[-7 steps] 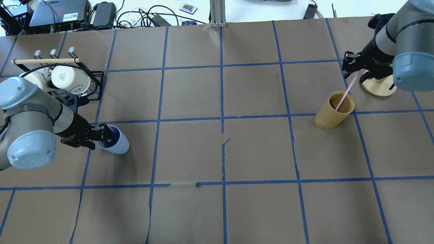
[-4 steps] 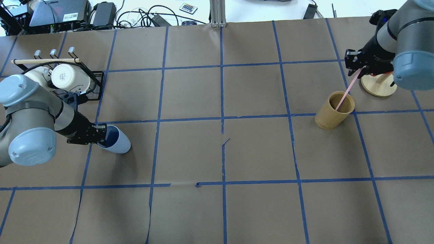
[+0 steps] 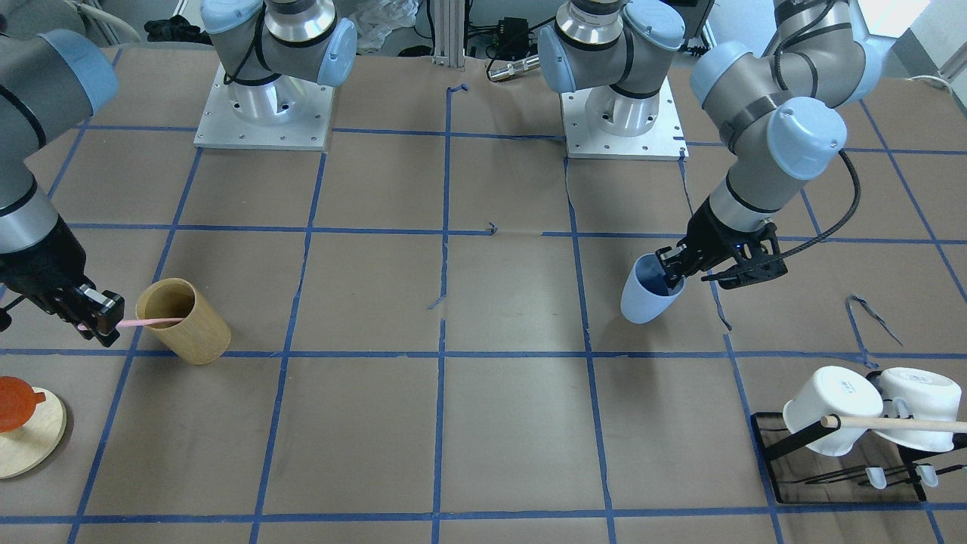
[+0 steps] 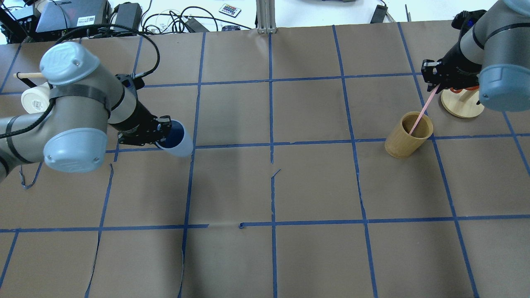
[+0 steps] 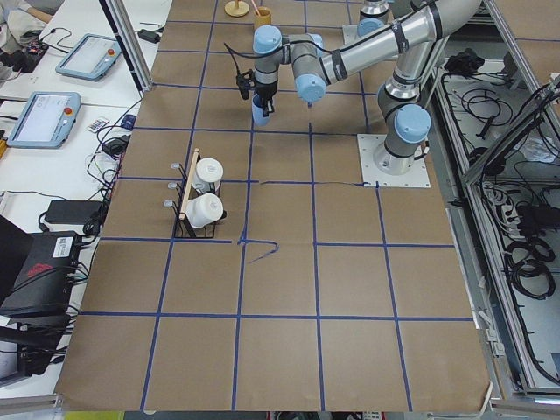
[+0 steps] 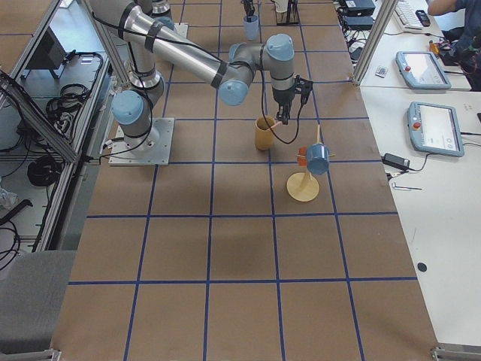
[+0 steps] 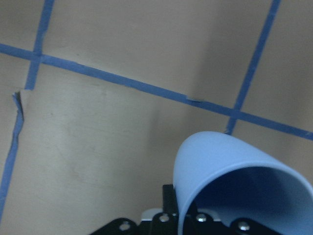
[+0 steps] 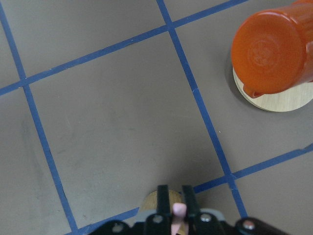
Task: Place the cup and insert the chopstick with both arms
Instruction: 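Carry the light blue cup with the left gripper toward the table center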
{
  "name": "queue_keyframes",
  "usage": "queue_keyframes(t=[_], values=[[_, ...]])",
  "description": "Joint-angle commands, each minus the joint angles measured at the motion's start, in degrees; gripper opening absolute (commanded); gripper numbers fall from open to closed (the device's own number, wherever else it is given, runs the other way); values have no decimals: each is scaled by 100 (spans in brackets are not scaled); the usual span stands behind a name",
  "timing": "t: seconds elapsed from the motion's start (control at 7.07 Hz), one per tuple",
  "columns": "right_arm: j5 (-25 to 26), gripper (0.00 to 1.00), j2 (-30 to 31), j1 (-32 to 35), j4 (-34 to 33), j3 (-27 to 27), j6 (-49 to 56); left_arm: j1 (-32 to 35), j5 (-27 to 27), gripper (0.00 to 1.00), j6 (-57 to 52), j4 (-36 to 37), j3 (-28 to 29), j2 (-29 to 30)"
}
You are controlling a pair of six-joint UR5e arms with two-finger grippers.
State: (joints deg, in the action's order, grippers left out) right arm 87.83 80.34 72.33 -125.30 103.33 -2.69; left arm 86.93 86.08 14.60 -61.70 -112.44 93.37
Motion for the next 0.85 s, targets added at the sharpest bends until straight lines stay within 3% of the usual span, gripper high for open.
queue_keyframes(t=[0.0,0.14,0.28,0.71], values=[[6,0,17,0,40,-32,-21,1007,75,3,1276,26,214,93],[-3,0,61,0,66,-49,-47,1341,49,3,1865,62,214,216],[-12,0,113,0,75,-58,-56,1675,31,3,2393,540,214,391],[-240,0,411,9,102,-58,-74,2257,93,3,3065,729,205,795]])
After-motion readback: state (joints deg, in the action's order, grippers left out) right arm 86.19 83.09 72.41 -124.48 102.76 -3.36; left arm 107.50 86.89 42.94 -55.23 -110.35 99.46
